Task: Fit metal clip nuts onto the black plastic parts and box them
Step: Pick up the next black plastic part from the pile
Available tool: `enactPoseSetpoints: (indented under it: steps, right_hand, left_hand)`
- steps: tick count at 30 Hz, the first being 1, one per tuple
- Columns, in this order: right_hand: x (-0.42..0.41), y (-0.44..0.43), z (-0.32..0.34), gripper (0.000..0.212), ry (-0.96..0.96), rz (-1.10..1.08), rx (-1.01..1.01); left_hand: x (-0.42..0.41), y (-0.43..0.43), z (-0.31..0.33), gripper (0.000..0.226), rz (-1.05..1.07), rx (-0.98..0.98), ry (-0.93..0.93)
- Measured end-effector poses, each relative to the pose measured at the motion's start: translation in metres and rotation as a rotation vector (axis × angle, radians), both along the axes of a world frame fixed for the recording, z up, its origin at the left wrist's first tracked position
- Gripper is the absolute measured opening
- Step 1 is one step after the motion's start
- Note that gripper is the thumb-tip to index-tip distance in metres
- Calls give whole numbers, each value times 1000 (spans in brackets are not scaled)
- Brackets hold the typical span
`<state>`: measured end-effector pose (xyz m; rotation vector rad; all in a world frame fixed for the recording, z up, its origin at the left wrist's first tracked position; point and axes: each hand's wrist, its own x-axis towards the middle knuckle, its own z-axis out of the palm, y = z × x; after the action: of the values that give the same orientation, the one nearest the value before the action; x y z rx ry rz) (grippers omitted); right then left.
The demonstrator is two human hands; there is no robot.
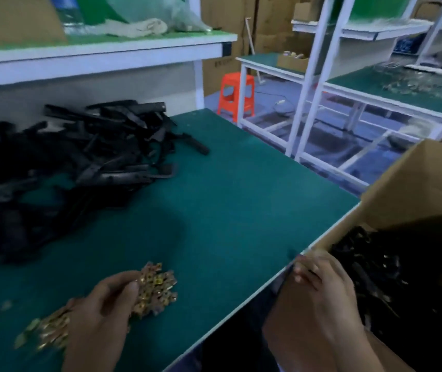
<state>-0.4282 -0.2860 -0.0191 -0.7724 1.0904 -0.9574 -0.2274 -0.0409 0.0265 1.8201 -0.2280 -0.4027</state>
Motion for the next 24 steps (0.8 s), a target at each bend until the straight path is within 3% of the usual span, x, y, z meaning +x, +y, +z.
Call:
enactPoseSetpoints:
  steps: [7, 9, 14, 16, 20, 24]
  right_hand:
    - [173, 28, 30, 15, 287, 828, -532]
    - [225, 33, 31, 22, 388, 978, -681]
    - [340, 37, 31, 59, 706, 944, -1323]
    - [371, 35, 31, 70, 841, 1024, -1349]
    - [394, 39, 21, 61, 1093, 964, -1392]
    - [374, 44, 20, 36, 878, 912, -1463]
  left_hand:
    - [25, 37, -20, 21, 152, -62, 15]
    - [27, 45, -19, 27, 186, -61, 30]
    - [30, 64, -23, 23, 323, -21, -7]
    - [32, 70, -22, 24, 354, -32, 3]
    - [38, 78, -21, 22, 379, -23, -13]
    - [42, 78, -23, 23, 355, -34, 9]
